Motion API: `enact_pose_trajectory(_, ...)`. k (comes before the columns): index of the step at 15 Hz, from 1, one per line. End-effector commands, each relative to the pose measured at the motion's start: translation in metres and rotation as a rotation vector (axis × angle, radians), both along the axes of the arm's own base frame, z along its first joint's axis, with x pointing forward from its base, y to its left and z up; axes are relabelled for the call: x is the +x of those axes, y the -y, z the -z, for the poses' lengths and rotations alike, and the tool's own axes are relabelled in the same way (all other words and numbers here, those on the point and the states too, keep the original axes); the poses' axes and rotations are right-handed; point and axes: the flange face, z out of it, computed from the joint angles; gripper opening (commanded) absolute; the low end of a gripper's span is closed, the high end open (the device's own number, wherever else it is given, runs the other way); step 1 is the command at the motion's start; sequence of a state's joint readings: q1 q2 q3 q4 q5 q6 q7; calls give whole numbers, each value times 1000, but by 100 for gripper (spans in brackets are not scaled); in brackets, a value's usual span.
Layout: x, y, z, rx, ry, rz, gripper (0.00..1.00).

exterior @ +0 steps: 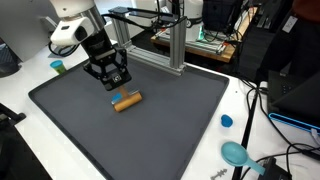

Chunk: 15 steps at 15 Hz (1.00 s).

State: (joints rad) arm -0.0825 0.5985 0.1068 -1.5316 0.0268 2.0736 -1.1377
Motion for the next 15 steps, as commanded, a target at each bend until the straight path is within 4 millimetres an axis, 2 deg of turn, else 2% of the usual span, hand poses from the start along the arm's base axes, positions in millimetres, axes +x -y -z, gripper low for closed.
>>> enact_pose_trajectory(1, 4, 3, -13, 24, 7, 55, 22)
enact_pose_trajectory(2, -2, 14, -37, -1, 16, 66, 22)
enact_pose_trajectory(3, -16, 27, -66, -40, 31, 76, 22)
enact_pose_trajectory(5, -29, 36, -92, -81, 54, 78, 22)
enact_pose_trajectory(7, -47, 46, -129, -96, 62, 116, 22)
enact_pose_trajectory(9, -74, 43, -162, -99, 56, 173, 22)
enact_pose_trajectory(12, -107, 17, -185, -70, 22, 247, 22)
enact_pose_trajectory(15, -138, -4, -192, -53, 1, 371, 22)
